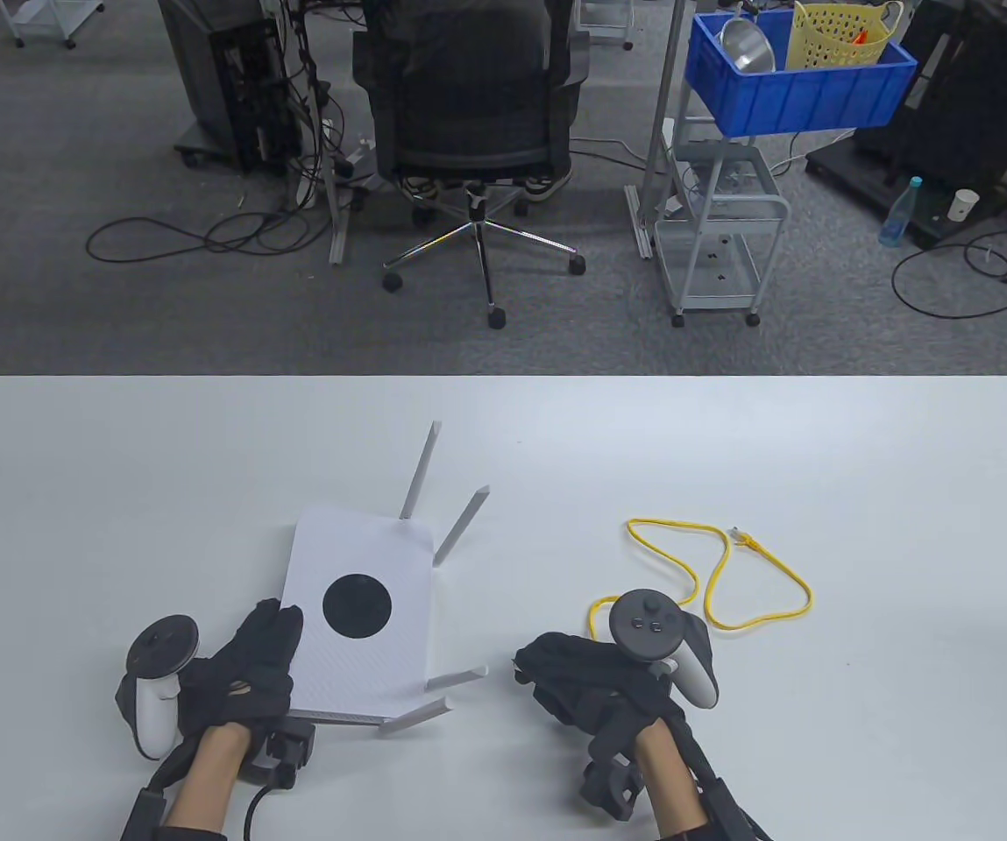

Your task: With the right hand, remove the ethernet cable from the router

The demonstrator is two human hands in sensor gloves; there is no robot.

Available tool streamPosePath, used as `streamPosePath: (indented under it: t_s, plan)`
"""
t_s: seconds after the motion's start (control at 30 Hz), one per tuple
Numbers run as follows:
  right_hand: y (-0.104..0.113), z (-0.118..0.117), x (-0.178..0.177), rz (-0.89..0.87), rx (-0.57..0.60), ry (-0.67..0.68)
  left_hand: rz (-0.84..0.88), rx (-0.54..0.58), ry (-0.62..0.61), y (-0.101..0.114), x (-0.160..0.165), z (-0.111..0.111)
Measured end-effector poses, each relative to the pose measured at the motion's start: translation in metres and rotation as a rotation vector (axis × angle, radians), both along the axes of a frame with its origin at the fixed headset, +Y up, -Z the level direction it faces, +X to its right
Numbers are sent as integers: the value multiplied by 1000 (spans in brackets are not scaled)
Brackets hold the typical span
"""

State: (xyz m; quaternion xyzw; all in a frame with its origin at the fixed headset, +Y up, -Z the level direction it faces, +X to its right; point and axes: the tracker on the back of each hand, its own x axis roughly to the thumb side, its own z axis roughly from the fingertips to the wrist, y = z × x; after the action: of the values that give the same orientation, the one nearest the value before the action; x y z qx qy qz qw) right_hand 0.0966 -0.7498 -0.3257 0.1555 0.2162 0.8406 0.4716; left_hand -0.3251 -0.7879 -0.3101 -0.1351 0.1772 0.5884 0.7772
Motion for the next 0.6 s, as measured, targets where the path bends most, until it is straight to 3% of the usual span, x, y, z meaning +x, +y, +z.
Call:
streamPosePath:
  t_s: [0.43,0.53,0.6]
  plan:
    - [-1,0,0,30,7,-7,-3,-14,-37,0,4,0]
    - [-2,0,0,39,4,-7,-80,-22,-73,4,7,0]
    - [-2,0,0,45,3,-6,-222,-52,-129,9,10,-1]
